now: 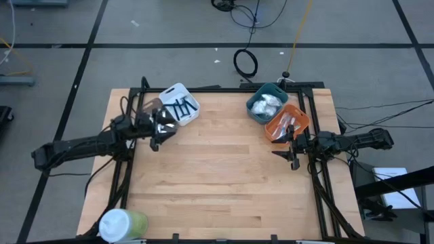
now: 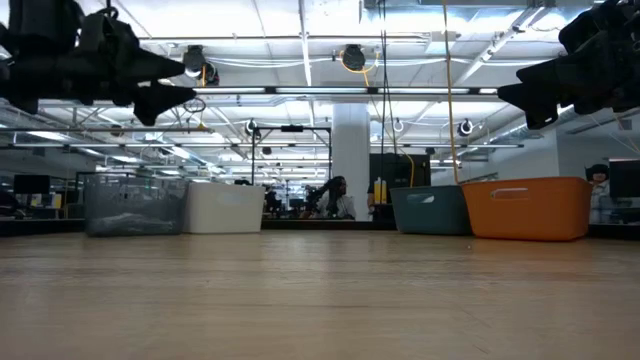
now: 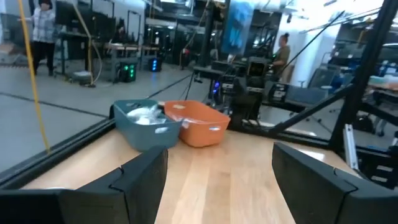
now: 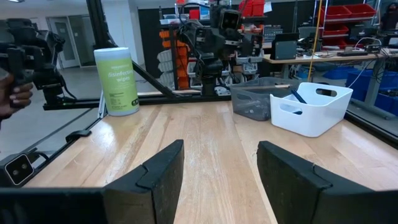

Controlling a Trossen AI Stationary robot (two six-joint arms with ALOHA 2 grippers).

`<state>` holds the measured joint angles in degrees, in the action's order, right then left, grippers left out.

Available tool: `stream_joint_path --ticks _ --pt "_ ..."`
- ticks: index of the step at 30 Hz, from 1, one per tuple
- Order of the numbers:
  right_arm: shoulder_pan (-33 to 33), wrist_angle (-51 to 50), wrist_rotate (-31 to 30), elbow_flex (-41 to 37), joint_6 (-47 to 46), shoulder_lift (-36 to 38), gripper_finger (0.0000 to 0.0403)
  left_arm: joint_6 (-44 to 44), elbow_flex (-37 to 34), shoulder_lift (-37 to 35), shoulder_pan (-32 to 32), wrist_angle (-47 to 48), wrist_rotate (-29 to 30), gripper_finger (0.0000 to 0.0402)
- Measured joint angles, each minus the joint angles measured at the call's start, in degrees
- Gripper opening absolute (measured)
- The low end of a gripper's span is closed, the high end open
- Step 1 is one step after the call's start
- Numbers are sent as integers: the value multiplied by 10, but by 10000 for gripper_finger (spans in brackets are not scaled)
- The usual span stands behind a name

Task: Pick & Place Travel size toiletries
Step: Return to Home Position

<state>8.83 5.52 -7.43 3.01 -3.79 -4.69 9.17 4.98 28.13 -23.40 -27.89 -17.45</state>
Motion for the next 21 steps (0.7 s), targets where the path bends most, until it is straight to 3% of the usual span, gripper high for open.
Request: stream_joint_path --ticks 17,21 --pt "0 0 0 0 0 0 192 -19 -2 -194 2 125 0 285" --pt "0 0 0 0 0 0 192 -27 -2 -237 2 167 22 285"
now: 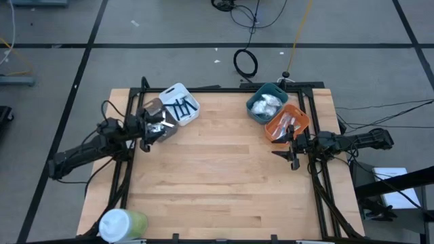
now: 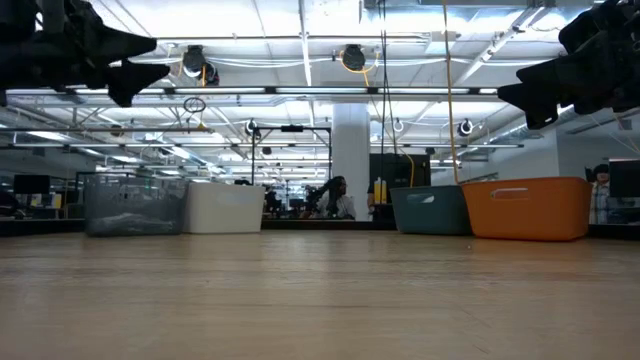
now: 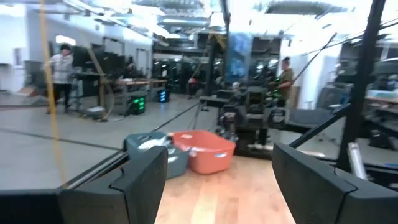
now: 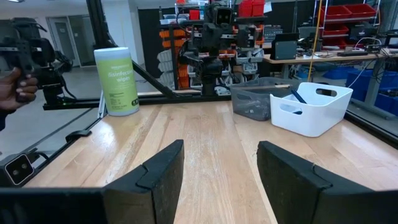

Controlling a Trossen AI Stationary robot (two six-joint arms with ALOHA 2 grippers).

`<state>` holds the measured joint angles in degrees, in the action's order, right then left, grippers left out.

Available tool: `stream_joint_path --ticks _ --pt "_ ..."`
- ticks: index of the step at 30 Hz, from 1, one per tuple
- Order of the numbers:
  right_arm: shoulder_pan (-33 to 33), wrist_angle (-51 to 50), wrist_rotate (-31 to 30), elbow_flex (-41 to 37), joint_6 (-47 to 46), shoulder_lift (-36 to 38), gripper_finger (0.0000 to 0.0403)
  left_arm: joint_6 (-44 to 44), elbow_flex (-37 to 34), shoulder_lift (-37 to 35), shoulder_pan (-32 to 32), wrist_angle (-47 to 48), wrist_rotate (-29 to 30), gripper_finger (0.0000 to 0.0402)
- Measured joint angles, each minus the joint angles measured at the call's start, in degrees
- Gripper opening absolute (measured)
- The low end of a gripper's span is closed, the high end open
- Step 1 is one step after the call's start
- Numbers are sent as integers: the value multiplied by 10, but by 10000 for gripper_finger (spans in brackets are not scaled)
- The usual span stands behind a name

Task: Pick & Place Travel size toiletries
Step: Return to Home Position

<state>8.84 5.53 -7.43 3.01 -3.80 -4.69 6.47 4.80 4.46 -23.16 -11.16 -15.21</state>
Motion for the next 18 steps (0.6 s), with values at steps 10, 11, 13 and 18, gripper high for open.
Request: stream_joint_path --ticks 10,11,13,18 --pt "0 0 0 0 0 0 192 -3 0 -41 0 80 93 285" --pt "0 0 0 0 0 0 192 -4 0 -41 0 93 104 285" --pt "0 0 0 0 0 0 192 -4 0 -41 0 119 127 285" --pt "0 0 0 0 0 0 192 -32 0 -41 0 136 144 285"
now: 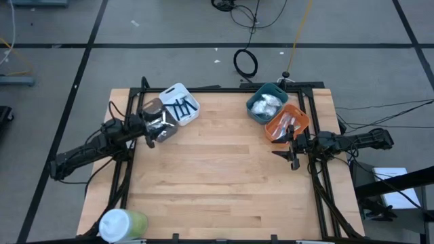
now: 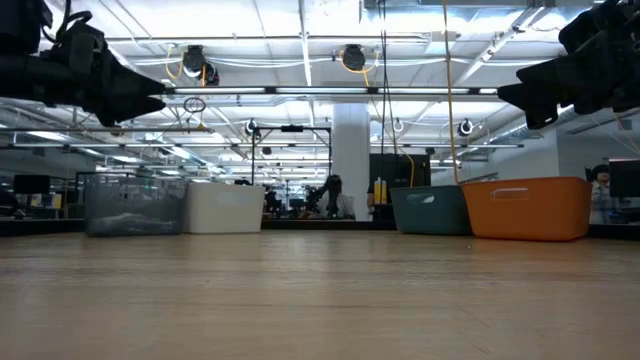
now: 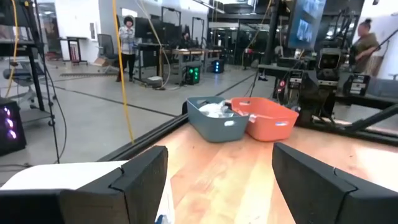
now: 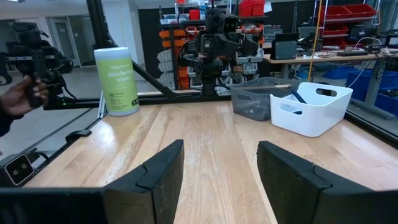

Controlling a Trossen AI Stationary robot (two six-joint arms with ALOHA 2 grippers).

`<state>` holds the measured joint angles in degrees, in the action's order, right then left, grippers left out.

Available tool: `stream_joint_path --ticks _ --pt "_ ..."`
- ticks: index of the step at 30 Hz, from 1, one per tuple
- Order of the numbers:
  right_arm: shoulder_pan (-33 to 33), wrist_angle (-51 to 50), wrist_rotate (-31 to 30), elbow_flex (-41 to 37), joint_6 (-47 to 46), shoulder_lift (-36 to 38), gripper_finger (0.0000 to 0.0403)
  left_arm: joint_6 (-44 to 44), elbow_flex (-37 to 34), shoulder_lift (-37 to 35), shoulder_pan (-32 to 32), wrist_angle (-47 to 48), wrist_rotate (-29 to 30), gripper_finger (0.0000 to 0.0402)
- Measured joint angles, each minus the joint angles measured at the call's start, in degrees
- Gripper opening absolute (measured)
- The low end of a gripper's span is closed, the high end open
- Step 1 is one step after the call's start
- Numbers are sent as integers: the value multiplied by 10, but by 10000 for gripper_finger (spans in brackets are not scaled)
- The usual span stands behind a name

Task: Pick & Place Travel size toiletries
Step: Return to Home Position

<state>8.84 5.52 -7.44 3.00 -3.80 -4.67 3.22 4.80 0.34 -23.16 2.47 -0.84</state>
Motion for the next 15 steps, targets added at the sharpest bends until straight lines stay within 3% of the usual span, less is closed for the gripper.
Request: stream_joint_path --ticks 15 --pt "0 0 0 0 0 0 192 -24 0 0 0 17 0 285"
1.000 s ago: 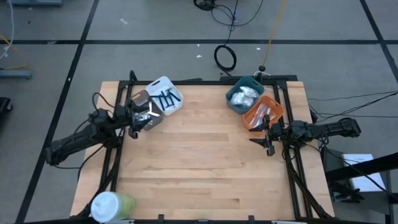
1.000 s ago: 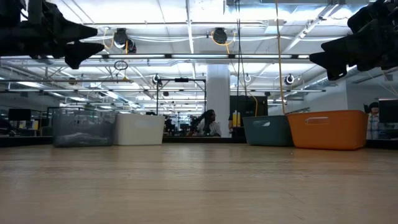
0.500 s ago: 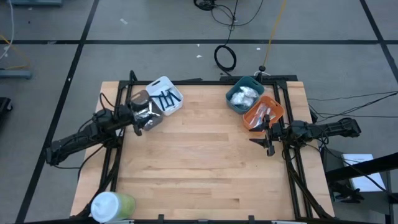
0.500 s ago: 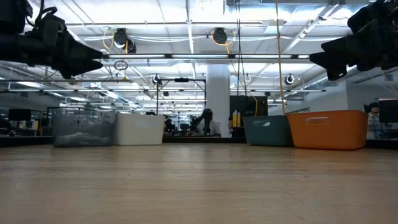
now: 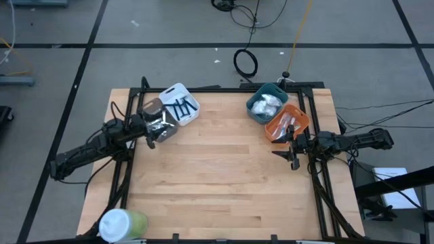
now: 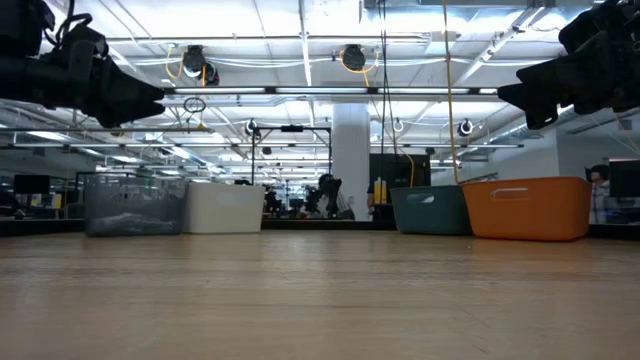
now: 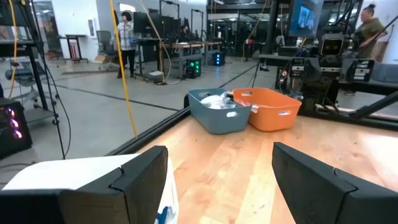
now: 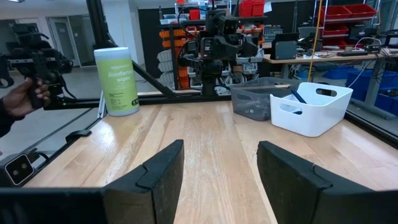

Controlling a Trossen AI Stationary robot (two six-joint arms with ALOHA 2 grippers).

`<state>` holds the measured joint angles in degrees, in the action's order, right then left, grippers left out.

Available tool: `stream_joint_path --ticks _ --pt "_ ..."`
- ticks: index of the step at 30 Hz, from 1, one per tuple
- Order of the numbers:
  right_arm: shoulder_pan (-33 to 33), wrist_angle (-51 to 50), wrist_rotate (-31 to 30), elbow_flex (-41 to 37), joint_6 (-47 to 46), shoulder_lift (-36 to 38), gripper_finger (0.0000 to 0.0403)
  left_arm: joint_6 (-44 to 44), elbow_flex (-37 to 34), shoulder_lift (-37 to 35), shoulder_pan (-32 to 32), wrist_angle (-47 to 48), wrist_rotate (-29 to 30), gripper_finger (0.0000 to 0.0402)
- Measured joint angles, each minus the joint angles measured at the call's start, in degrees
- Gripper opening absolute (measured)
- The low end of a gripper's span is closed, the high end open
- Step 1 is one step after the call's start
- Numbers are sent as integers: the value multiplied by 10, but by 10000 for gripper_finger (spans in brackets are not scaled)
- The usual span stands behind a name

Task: Pick & Place Travel size toiletries
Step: Return to Home Position

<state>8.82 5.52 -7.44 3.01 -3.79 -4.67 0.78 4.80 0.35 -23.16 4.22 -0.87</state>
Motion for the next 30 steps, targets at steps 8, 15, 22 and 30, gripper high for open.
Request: stream_joint_path --ticks 8,15,22,30 --pt "0 0 0 0 0 0 192 4 0 0 0 17 0 285" --pt "0 0 0 0 0 0 192 -25 0 0 0 16 0 285" --pt "0 0 0 0 0 0 192 -31 0 0 0 16 0 285" --pt "0 0 0 0 0 0 192 -33 0 0 0 16 0 285"
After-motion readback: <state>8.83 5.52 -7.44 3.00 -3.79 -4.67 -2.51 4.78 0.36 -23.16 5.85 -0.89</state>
